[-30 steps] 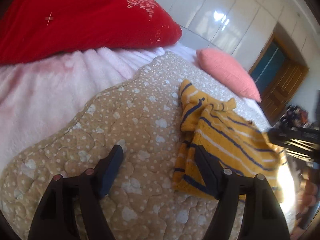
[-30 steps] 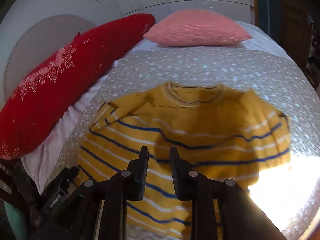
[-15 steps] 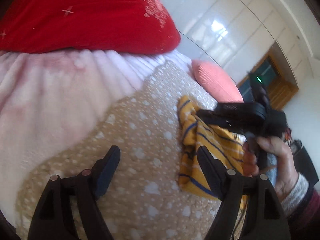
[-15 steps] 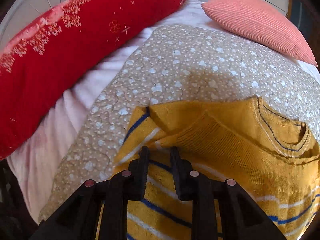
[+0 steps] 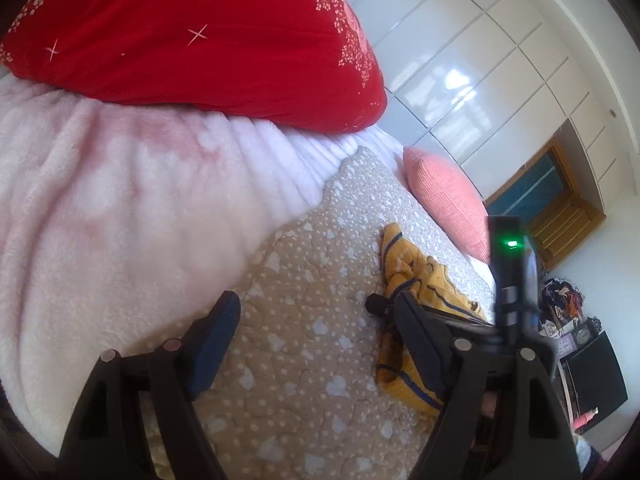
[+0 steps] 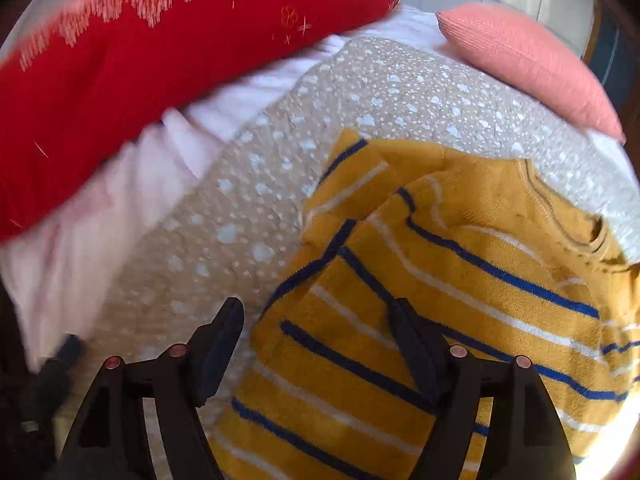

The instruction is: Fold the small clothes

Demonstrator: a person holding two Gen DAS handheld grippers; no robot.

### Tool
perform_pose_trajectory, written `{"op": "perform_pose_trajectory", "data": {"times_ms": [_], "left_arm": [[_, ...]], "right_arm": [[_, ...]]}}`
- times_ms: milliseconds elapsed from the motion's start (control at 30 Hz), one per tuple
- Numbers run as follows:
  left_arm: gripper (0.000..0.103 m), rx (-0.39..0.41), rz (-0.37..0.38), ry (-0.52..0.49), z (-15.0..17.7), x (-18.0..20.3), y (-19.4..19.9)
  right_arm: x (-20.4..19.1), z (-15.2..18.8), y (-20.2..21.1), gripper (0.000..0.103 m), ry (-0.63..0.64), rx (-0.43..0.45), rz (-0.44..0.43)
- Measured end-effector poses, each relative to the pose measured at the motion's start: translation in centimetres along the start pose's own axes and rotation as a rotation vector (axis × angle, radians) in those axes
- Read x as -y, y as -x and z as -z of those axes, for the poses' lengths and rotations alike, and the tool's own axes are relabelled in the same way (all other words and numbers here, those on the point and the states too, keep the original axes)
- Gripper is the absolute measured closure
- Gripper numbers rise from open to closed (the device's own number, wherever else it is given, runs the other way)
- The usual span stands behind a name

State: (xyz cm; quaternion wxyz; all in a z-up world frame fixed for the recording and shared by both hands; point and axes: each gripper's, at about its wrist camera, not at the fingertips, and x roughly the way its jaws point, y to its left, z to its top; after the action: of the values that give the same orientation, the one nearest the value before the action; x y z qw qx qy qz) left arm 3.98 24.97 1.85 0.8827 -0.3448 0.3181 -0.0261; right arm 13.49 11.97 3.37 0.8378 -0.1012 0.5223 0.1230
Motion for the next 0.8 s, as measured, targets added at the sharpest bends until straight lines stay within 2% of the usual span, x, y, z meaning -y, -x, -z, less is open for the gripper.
{"op": "perform_pose_trajectory", "data": {"times_ms": [33,67,133,200,367,433,533,700,800], "left_arm": [[0.025,0.002,-0.007,-0.001,0.1,0.0,0.0],[0.025,0.005,-0.016,-0.008,0.2,0.2,0.0],[0.025,0.01,-0.033,-0.043,0.7,1.0,0.2],[0.025,0.009,-0.049,-0.084,1.3,1.9,0.5],[0.025,-0.053,0.031,-0.162,2.8,5.1,2.8],[0.024,-0.077,0.047,-0.212,3.7,6.6,3.8],[0.022,-0.137,0.071,-0.27,5.3,8.9,4.3],[0.022,-0.219,0.069,-0.378,8.2,13.4,3.4],[0.022,-0.256,0.08,-0.431,9.8,16.2,2.6]], "right_arm": [[-0.6,0.2,-0.3,0.038,0.034,0.009,0.057],[-0.9,0.3,-0.4,0.043,0.048,0.024,0.097],[-0.6,0.5,-0.2,0.074,0.042,0.04,0.132],[0.6,0.5,1.1,0.081,0.015,0.054,0.103],[8.4,1.1,8.4,0.082,-0.168,0.191,-0.032],[13.4,2.5,11.1,0.082,-0.262,0.231,-0.086],[21.5,5.6,13.5,0.083,-0.402,0.273,-0.111],[33.7,13.6,13.4,0.084,-0.681,0.282,-0.137],[37.6,18.2,11.5,0.084,-0.789,0.265,-0.158]]}}
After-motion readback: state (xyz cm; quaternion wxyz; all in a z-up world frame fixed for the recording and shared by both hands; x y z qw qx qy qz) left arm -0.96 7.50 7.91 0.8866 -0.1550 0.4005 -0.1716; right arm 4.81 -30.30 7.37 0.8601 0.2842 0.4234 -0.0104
